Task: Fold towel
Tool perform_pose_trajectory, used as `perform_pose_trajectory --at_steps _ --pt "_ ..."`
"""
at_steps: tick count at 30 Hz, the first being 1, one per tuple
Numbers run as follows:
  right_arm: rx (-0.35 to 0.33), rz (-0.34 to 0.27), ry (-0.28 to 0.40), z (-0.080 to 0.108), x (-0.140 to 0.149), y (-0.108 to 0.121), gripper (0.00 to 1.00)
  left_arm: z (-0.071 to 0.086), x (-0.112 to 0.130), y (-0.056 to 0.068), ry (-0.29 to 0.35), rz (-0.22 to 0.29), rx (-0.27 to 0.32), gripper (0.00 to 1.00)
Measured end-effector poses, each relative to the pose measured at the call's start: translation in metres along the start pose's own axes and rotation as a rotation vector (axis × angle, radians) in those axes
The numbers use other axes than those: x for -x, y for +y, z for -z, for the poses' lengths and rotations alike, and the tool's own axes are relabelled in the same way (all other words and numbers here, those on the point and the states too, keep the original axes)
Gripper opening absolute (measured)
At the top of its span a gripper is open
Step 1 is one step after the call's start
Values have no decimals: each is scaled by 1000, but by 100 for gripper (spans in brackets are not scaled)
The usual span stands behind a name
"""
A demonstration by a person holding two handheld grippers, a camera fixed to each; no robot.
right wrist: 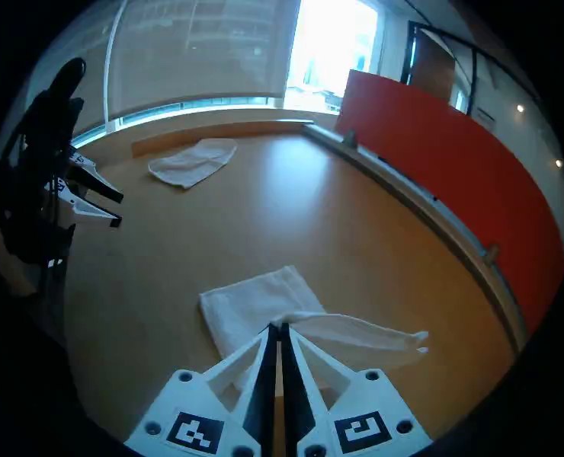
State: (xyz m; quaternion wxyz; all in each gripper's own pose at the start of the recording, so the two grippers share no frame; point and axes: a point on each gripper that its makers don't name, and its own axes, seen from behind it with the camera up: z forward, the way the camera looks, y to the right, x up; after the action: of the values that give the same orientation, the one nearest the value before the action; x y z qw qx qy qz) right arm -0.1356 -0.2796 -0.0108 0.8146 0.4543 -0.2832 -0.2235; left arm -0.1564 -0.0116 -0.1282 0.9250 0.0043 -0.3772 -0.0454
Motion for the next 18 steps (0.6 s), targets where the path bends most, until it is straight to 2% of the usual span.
perform_pose_trajectory --at_steps 9,14,18 --pt "-89 30 -22 -43 -8 -33 4 6 11 -3 -5 15 -13 85" --pt "-130 23 -60 -68 2 -48 4 6 15 -5 -10 26 -18 85" --pt "-147 14 -85 -77 11 -53 4 6 16 -5 -10 32 -15 85"
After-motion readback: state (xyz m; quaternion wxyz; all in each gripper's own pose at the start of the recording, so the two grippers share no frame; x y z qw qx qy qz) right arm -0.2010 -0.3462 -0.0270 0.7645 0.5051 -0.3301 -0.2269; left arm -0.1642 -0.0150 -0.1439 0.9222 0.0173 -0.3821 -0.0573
